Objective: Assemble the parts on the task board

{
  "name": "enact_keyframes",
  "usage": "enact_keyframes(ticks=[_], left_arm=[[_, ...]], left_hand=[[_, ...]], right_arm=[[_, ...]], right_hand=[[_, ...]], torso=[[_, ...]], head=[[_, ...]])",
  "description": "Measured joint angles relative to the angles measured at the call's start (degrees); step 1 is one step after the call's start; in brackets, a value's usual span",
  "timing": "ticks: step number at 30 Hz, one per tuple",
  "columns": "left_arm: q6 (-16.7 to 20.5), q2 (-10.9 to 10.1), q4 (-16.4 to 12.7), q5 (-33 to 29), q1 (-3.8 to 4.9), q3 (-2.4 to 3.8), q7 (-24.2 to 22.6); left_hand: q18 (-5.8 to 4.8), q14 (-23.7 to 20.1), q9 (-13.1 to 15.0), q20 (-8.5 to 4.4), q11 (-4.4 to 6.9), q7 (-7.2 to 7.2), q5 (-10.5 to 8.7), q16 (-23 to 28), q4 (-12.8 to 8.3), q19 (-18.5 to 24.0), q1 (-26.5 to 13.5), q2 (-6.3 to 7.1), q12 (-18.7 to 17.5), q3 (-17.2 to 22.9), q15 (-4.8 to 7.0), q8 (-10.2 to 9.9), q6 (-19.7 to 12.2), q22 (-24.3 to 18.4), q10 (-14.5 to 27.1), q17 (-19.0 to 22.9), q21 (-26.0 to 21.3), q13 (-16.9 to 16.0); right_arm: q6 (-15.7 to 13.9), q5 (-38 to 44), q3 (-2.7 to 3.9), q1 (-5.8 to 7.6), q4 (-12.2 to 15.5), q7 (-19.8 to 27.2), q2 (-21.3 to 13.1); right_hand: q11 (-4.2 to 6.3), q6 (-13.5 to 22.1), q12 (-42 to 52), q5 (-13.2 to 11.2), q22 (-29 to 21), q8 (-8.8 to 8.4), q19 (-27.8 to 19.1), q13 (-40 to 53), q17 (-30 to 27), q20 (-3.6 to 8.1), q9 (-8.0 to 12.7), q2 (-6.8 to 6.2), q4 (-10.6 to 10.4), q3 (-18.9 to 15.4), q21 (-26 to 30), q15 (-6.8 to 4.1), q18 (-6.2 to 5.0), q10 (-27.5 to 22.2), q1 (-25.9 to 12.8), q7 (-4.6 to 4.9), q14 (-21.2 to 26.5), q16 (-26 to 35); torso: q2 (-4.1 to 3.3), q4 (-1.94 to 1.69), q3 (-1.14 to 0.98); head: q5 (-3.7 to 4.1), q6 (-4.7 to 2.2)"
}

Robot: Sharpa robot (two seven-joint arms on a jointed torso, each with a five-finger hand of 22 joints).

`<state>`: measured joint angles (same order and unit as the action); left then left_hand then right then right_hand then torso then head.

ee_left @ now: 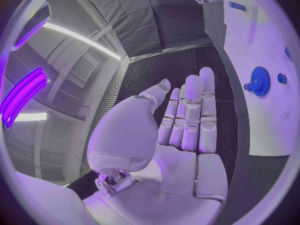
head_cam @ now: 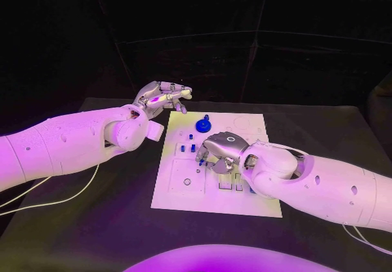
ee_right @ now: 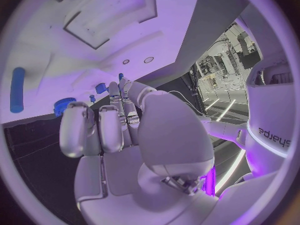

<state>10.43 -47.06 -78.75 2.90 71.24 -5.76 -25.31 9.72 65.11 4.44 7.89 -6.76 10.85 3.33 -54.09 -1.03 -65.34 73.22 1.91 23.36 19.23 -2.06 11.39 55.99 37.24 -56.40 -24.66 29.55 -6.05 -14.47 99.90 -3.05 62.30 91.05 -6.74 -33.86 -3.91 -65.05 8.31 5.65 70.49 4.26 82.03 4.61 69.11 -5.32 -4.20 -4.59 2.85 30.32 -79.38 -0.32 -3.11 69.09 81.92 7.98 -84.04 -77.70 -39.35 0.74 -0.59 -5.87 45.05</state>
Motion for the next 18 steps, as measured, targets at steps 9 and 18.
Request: enact_keyframes(ticks=[9, 18], left_arm=[[-0.1, 0.1, 0.1, 0.0, 0.00, 0.00, 0.0], [-0.2, 0.1, 0.1, 0.0, 0.00, 0.00, 0.1]], left_hand=[[0.00, 0.0, 0.0, 0.00, 0.20, 0.00, 0.00, -0.2, 0.0, 0.0, 0.0, 0.00, 0.3, 0.0, 0.00, 0.0, 0.0, -0.1, 0.2, 0.1, 0.0, 0.0], [0.00, 0.0, 0.0, 0.00, 0.20, 0.00, 0.00, -0.2, 0.0, 0.0, 0.0, 0.00, 0.3, 0.0, 0.00, 0.0, 0.0, -0.1, 0.2, 0.1, 0.0, 0.0]], right_arm=[[0.9, 0.7, -0.50, -0.52, -0.4, 0.0, 0.9], [1.3, 1.0, -0.58, -0.77, -1.4, 0.0, 1.5]], right_hand=[[0.00, 0.0, 0.0, 0.0, 0.0, -0.07, 0.0, 0.0, 0.0, 0.00, 0.0, 0.00, 0.0, 0.0, 0.0, 0.00, 0.00, 0.0, 0.0, 0.00, 0.0, 0.0], [-0.01, 0.0, 0.0, 0.0, 0.0, -0.14, 0.0, 0.0, 0.0, 0.00, 0.0, -0.01, 0.0, 0.0, 0.0, 0.00, 0.00, 0.0, 0.0, -0.01, 0.0, 0.0]], torso=[[0.01, 0.01, 0.00], [0.00, 0.01, 0.00]], head=[[-0.36, 0.42], [-0.51, 0.58]])
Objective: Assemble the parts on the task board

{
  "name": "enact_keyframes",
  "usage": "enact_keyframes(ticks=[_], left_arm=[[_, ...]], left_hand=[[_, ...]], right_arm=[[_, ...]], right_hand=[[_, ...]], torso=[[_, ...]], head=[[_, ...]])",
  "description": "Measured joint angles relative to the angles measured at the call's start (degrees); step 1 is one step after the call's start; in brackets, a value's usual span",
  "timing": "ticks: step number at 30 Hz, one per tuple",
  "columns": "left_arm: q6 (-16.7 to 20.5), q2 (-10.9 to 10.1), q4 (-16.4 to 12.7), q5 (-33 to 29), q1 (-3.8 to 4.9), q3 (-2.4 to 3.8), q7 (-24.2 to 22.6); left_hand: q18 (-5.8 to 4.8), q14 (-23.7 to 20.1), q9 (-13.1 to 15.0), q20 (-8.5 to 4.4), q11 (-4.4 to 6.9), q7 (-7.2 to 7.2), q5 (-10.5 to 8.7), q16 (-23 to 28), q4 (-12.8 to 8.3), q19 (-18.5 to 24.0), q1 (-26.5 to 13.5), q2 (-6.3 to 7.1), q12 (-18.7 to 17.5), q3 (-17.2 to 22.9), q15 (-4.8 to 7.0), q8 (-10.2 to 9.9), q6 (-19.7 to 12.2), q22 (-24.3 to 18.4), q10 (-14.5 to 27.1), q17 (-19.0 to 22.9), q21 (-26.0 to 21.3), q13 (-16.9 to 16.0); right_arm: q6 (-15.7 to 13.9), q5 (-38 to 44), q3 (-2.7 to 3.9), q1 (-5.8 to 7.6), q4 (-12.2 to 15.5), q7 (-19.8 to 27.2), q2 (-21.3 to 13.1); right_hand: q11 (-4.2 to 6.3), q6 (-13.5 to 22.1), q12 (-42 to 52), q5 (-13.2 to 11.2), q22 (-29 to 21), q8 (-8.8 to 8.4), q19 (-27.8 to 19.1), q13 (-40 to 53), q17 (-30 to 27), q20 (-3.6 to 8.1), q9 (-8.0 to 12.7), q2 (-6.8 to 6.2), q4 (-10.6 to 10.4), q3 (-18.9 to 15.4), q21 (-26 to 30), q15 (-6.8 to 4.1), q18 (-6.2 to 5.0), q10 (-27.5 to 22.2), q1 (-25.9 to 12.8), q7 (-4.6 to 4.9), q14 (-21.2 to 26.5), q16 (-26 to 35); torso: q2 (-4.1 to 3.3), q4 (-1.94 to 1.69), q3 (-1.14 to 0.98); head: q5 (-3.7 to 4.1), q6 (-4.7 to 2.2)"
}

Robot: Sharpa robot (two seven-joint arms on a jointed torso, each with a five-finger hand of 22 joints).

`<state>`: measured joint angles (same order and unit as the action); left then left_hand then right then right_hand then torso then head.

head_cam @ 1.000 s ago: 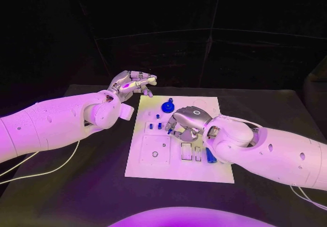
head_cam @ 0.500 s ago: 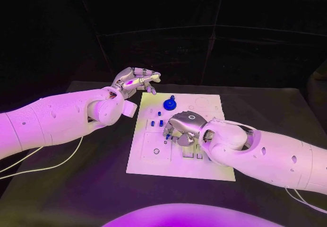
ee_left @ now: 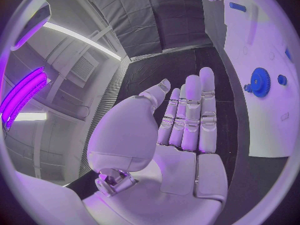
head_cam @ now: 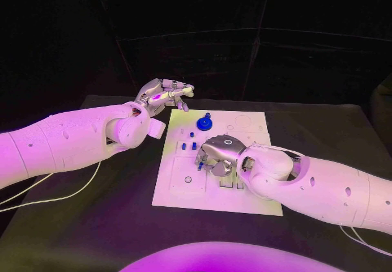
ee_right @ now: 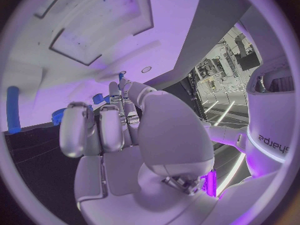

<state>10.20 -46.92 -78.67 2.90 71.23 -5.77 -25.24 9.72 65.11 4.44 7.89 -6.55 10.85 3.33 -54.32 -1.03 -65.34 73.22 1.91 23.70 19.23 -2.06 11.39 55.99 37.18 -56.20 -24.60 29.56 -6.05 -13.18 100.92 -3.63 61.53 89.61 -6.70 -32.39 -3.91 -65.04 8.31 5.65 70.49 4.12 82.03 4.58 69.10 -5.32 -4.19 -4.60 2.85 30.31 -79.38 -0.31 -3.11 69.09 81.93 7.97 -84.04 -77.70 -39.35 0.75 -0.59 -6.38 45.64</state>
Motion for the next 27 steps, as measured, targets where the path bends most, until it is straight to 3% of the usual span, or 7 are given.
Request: enact_keyframes(ticks=[27], left_arm=[[-0.5, 0.0, 0.3, 0.0, 0.00, -0.01, 0.7]], left_hand=[[0.00, -0.2, 0.0, 0.00, -0.21, 0.00, 0.00, 0.0, -0.2, 0.0, 0.0, 0.00, 0.0, -0.2, -0.21, 0.2, 0.0, -0.1, 0.2, 0.1, 0.0, 0.0]], right_arm=[[0.7, 1.5, 0.06, -0.33, -0.1, 0.2, 0.9]], right_hand=[[0.00, -0.1, -0.2, 0.0, -0.2, -0.20, 0.0, 0.0, -0.1, 0.00, 0.0, -0.29, 0.0, 0.0, 0.0, 0.00, 0.00, 0.0, -0.3, 0.13, 0.0, 0.0]], torso=[[0.02, -0.01, 0.02]], head=[[-0.23, 0.71]])
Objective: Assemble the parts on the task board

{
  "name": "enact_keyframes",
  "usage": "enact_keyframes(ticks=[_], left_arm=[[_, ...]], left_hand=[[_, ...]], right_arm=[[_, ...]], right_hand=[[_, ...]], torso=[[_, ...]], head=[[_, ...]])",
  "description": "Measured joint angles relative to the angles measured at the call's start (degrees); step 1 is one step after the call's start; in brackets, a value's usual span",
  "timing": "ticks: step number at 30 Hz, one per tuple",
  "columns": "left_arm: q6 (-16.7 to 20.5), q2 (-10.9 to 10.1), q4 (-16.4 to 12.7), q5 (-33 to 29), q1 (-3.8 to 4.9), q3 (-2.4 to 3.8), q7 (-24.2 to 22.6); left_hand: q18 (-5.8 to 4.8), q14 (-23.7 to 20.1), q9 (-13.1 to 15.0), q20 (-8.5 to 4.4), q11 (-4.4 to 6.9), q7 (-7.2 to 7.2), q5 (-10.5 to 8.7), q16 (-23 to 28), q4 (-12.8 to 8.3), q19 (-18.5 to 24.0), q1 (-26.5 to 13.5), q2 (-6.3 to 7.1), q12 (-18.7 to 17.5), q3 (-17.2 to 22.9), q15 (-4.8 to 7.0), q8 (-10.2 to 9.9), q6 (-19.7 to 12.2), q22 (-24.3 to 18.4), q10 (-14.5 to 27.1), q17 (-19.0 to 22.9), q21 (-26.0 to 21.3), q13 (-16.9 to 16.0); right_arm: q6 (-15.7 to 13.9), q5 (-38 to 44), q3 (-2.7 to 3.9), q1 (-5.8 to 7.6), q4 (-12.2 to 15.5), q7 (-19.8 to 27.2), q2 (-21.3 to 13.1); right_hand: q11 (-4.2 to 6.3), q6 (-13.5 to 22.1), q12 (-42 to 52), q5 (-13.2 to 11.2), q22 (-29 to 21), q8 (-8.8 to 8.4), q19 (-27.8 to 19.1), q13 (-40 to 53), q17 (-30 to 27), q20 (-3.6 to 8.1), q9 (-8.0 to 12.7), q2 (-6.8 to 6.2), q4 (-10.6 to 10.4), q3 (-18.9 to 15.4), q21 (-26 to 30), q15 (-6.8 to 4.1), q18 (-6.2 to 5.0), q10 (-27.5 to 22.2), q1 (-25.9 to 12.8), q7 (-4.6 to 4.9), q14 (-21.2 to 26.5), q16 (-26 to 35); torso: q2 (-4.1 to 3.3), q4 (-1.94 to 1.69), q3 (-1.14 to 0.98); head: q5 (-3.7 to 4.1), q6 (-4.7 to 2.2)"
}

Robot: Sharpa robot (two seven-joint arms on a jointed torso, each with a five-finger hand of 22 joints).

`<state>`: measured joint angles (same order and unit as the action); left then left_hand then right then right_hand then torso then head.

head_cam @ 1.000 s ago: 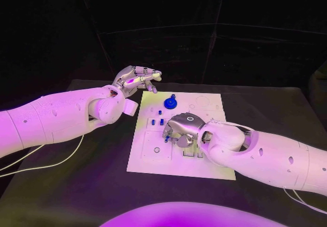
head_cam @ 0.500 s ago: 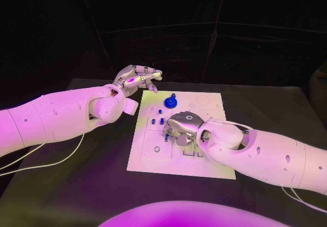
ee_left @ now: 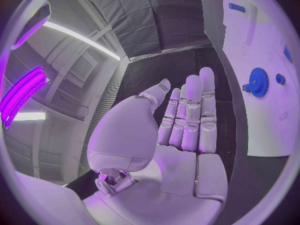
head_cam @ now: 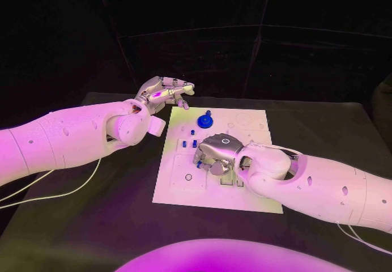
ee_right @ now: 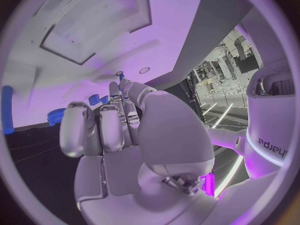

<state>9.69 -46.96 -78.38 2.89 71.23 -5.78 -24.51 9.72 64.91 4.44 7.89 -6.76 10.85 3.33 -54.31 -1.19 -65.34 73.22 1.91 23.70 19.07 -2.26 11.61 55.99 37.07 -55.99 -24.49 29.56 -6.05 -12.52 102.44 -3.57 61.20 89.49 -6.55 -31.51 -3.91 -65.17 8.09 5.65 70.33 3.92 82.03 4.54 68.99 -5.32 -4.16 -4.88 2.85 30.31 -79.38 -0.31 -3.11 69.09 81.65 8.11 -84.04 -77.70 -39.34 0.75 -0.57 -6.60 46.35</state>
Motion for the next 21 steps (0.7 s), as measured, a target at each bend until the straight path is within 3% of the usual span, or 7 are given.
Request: enact_keyframes(ticks=[21], left_arm=[[0.0, -0.1, 0.2, 0.0, 0.00, 0.00, 0.1]], left_hand=[[0.00, 0.0, 0.0, 0.00, 0.00, -0.01, 0.00, 0.0, 0.0, 0.0, 0.0, 0.00, 0.0, 0.0, 0.00, 0.0, -0.4, 0.0, 0.0, 0.0, 0.0, 0.0]], right_arm=[[-0.1, 2.7, -0.07, -0.14, 0.5, -1.4, -0.2]], right_hand=[[-0.21, 0.0, 0.0, 0.0, -0.1, 0.06, 0.0, 0.0, -0.1, 0.00, 0.0, 0.00, 0.0, 0.0, 0.0, 0.00, -0.01, 0.2, -0.5, 0.05, 0.0, 0.0]], torso=[[0.02, 0.00, -0.01]], head=[[0.07, 0.22]])
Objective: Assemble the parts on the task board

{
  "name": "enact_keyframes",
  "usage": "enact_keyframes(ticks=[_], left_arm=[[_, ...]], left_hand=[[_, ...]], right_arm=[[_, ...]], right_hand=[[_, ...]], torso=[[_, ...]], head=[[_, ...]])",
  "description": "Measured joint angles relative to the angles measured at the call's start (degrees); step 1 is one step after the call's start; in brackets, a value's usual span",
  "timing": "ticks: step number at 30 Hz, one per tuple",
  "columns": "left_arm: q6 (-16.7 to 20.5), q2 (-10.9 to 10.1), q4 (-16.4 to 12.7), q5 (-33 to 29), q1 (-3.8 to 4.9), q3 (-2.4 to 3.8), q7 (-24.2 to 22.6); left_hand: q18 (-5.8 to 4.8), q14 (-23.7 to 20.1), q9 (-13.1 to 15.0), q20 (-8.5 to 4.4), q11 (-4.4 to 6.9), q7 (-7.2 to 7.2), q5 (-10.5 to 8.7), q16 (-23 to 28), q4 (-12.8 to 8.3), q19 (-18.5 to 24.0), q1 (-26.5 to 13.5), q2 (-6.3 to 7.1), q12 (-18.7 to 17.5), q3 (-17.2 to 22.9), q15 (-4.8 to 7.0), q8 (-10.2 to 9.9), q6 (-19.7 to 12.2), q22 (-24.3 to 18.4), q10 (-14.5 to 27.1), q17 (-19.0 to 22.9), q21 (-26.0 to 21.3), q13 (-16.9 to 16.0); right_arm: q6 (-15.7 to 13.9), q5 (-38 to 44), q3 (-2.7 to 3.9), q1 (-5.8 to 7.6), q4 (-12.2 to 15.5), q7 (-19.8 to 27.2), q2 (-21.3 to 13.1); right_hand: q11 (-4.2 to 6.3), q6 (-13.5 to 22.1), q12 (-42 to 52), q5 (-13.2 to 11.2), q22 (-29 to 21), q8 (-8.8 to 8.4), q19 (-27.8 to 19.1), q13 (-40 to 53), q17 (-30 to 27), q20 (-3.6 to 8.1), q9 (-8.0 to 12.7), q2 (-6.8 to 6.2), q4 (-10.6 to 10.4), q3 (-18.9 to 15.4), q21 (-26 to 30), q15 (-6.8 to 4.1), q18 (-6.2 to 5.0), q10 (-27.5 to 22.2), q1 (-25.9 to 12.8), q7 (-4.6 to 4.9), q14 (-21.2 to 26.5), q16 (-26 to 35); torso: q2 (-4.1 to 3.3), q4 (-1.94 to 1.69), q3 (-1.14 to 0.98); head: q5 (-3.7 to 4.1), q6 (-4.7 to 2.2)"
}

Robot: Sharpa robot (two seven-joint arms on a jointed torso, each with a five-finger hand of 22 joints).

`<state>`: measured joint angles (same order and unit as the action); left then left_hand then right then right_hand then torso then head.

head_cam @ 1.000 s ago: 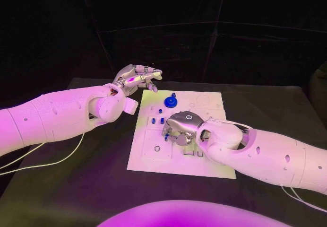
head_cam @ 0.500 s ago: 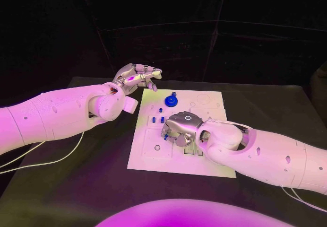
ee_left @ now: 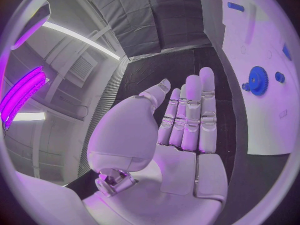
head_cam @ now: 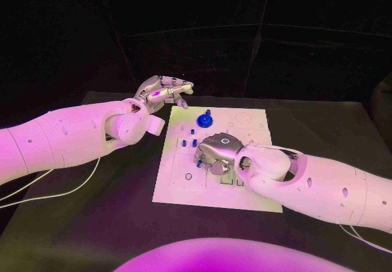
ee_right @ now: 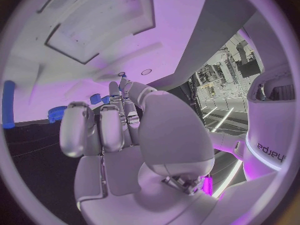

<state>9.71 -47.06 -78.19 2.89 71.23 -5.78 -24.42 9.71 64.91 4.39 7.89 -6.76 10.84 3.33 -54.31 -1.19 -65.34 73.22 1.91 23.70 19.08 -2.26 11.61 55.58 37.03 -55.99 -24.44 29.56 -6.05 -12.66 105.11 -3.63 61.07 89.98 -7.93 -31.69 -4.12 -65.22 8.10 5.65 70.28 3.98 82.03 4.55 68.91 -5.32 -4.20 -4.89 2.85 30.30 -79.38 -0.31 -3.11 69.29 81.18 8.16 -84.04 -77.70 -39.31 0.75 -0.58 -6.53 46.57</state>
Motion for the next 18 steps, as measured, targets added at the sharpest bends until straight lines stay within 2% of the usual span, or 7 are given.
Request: enact_keyframes(ticks=[18], left_arm=[[0.0, 0.0, 0.2, 0.0, 0.00, 0.00, 0.0]], left_hand=[[0.00, 0.0, 0.0, 0.00, 0.00, 0.00, 0.00, 0.0, 0.0, 0.0, 0.0, 0.00, 0.0, 0.0, 0.00, 0.0, 0.0, 0.0, 0.0, 0.0, -0.3, 0.0]], right_arm=[[-0.6, 1.8, -0.17, -0.30, 0.7, -0.8, -0.7]], right_hand=[[0.00, -0.1, 0.0, 0.2, 0.0, -0.01, 0.0, 0.0, 0.0, 0.00, -0.1, 0.00, 0.0, 0.0, 0.0, 0.00, 0.00, 0.0, 0.0, 0.11, 0.0, 0.0]], torso=[[0.00, 0.00, 0.00]], head=[[-0.15, 0.25]])
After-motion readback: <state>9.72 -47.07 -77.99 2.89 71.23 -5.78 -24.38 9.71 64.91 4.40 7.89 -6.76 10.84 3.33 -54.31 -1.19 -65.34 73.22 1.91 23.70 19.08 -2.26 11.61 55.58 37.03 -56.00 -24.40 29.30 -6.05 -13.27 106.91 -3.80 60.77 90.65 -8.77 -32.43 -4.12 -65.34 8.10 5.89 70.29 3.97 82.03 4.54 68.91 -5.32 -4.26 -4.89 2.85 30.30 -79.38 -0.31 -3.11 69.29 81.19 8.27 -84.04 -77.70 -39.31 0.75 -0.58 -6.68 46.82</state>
